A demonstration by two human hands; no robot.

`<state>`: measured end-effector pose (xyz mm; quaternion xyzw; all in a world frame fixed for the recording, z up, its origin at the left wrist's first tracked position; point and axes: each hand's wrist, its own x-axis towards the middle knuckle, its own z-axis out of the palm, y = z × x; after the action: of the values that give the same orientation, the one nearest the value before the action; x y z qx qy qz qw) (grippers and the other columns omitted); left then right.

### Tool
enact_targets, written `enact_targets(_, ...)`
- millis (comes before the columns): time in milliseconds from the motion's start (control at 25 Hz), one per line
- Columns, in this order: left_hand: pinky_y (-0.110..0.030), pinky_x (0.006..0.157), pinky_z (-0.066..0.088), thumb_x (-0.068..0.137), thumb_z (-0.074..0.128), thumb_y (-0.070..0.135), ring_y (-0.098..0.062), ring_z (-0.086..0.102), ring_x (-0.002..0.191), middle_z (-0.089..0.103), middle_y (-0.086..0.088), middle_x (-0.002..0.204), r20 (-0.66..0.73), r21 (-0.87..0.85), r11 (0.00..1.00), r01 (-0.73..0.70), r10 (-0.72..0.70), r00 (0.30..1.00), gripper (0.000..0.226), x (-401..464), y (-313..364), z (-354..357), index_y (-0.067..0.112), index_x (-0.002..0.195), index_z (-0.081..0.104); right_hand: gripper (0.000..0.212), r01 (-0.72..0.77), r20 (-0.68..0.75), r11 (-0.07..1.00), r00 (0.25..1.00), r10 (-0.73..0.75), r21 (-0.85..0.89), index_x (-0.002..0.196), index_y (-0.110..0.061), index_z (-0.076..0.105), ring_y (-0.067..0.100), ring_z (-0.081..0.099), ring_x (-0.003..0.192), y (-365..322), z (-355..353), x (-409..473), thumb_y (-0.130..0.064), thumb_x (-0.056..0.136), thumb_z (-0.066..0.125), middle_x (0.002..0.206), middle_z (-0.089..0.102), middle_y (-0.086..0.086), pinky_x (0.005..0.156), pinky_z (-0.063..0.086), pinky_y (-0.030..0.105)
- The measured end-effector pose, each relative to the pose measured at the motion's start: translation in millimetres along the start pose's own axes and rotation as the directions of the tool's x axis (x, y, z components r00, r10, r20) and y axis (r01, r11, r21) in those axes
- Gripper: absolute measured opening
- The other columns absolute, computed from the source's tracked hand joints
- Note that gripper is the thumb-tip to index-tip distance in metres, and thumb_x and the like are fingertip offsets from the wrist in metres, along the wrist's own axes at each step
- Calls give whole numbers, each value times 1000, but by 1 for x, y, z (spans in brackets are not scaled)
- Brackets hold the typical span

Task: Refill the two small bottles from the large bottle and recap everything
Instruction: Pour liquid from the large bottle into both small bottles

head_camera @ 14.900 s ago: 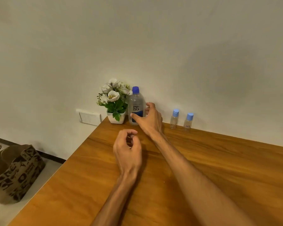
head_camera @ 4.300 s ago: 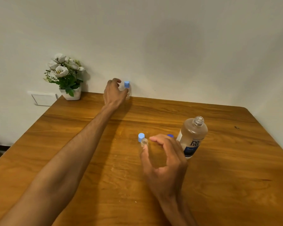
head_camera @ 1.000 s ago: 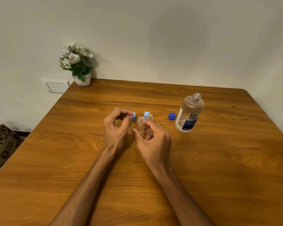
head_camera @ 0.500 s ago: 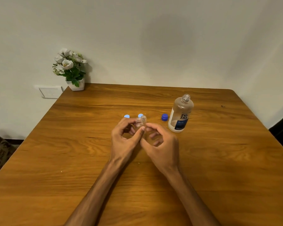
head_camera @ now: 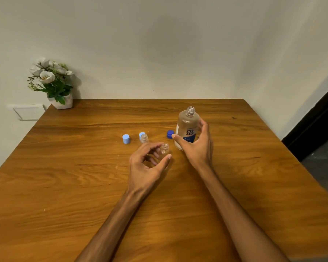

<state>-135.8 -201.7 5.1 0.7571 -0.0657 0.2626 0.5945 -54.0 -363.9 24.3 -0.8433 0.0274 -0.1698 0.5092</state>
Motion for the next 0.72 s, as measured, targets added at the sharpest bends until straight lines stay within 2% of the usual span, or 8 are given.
enact_targets(80,-29,65,58,80,88,22,-18,68,83,72,0,97,-13,-43,999,33,-34,999,36,-1,0,2,19,113,74,91,55,-7,998,998,-55,3,142,-23,45,17,62,121,6,8,1,-45,67,92,135,63,-3,94,55,33)
enact_targets(160,-27,65,57,79,91,13,-20,68,82,73,-2,93,-29,-85,994,63,-65,997,34,-2,1,2,15,108,73,81,91,-38,996,995,-90,22,135,-22,50,14,65,111,9,10,1,-41,68,92,127,67,-4,88,58,29)
enact_targets(240,-24,65,56,78,91,10,-20,68,82,73,-3,93,-29,-83,994,70,-73,997,33,-1,1,1,16,106,73,78,134,-60,989,990,-130,59,132,-23,52,10,65,106,9,9,0,-41,67,92,123,66,-10,86,61,31)
enact_targets(360,-21,64,55,80,89,10,-19,69,84,73,-1,96,-27,-58,996,72,-74,997,32,1,-2,0,18,106,72,78,229,-77,972,971,-224,59,134,-23,54,6,63,107,9,0,-5,-40,68,91,121,61,-18,87,60,29)
enact_targets(440,-21,63,55,81,89,10,-21,69,85,73,-1,97,-36,-66,995,72,-75,997,31,2,-2,-1,18,107,73,79,300,-54,954,953,-299,7,139,-22,54,7,62,112,11,-10,-8,-40,69,89,128,62,-15,92,59,33)
enact_targets(560,-31,63,59,84,86,17,-24,70,88,74,-3,101,-57,-83,995,58,-63,996,30,-2,2,-4,18,111,72,81,418,12,902,908,-419,-113,144,-17,54,10,59,120,12,-28,-17,-33,72,88,135,64,-2,101,53,44)
enact_targets(720,-47,68,61,84,83,27,-24,70,90,74,-3,106,-86,-117,990,74,-84,993,35,-12,6,-8,19,116,72,82,537,103,806,842,-529,-248,145,-14,53,15,56,122,6,-51,-29,-27,71,85,134,66,5,106,41,40)
